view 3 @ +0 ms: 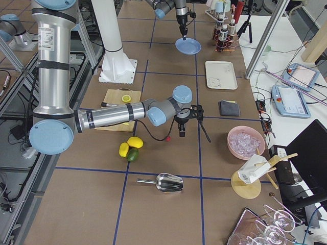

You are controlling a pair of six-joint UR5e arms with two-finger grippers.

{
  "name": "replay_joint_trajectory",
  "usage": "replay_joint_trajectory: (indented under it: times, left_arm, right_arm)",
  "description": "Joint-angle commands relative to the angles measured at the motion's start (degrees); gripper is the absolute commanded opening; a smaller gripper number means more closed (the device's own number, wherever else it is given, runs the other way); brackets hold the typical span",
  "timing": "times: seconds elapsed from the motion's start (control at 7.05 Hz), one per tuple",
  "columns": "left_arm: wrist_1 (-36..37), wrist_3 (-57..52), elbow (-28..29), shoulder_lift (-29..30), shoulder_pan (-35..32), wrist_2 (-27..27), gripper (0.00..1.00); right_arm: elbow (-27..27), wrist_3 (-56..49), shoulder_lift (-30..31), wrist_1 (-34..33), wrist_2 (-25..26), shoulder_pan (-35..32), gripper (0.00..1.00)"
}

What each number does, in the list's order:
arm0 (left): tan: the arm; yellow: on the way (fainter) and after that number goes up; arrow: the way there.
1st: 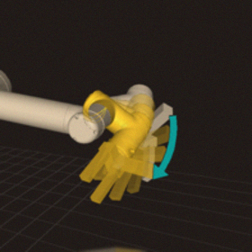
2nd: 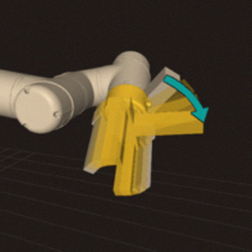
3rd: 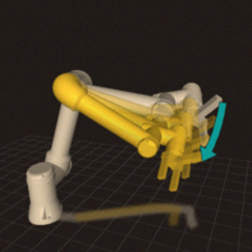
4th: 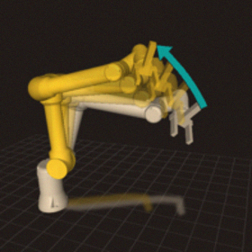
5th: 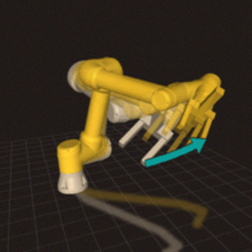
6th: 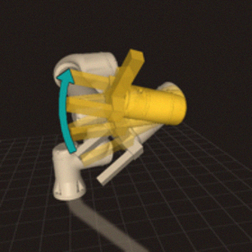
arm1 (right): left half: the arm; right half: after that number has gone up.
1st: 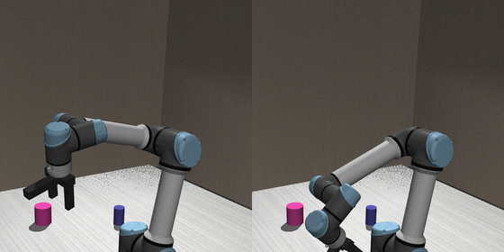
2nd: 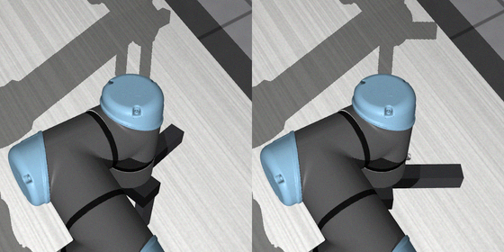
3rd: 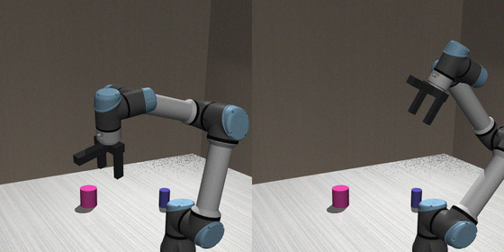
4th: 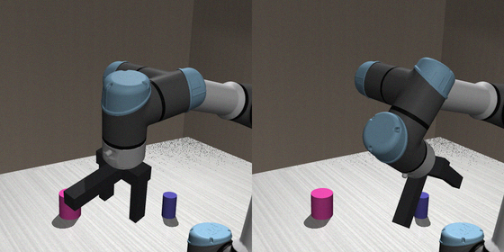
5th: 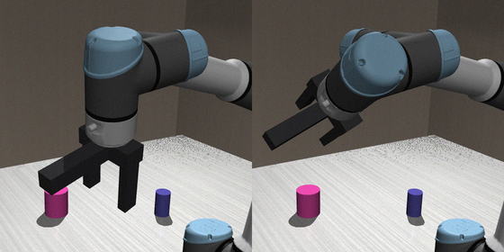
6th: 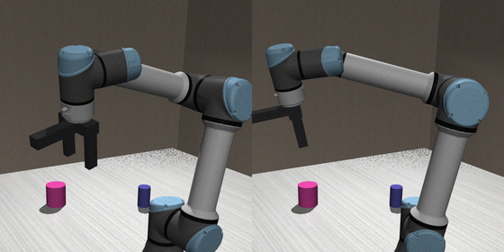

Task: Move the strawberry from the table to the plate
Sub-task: 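Push the blue plate to center with left gripper while right gripper approaches strawberry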

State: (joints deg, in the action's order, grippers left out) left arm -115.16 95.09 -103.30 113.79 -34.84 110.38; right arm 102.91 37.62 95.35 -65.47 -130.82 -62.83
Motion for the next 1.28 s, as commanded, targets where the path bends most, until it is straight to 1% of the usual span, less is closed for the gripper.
replay_joint_trajectory:
  times: [0.0,0.28,0.43,0.57,0.71,0.85,0.99,1.13]
  left_arm:
    - [0.0,4.2,5.1,5.0,7.7,-6.6,0.00]
    - [-0.2,4.3,6.4,5.5,11.1,-8.7,0.00]
    - [-0.2,4.0,5.7,5.6,11.1,-8.9,0.80]
    - [0.4,3.5,4.0,5.3,10.6,-8.9,1.00]
    - [2.1,1.5,2.5,5.1,7.2,-8.3,1.00]
    - [6.6,-3.9,-0.5,5.4,5.2,-7.8,1.00]
    - [9.7,-6.1,-2.9,5.5,1.7,-4.9,1.00]
    - [10.4,-6.1,-3.8,5.3,-0.4,-3.7,1.00]
  right_arm:
    - [0.0,0.4,0.8,0.6,0.6,1.3,1.00]
    - [0.0,0.4,0.9,0.6,0.7,1.8,1.00]
    - [0.0,0.4,0.9,0.6,0.7,1.9,1.00]
    - [-0.1,0.7,0.9,0.5,0.9,2.4,1.00]
    - [-0.1,2.1,0.9,0.7,2.1,3.8,1.00]
    - [-0.3,4.5,0.9,1.9,4.3,6.7,1.00]
    - [-0.3,8.4,0.9,3.2,7.8,10.9,1.00]
    - [-1.0,8.8,2.1,4.6,9.5,12.5,1.00]
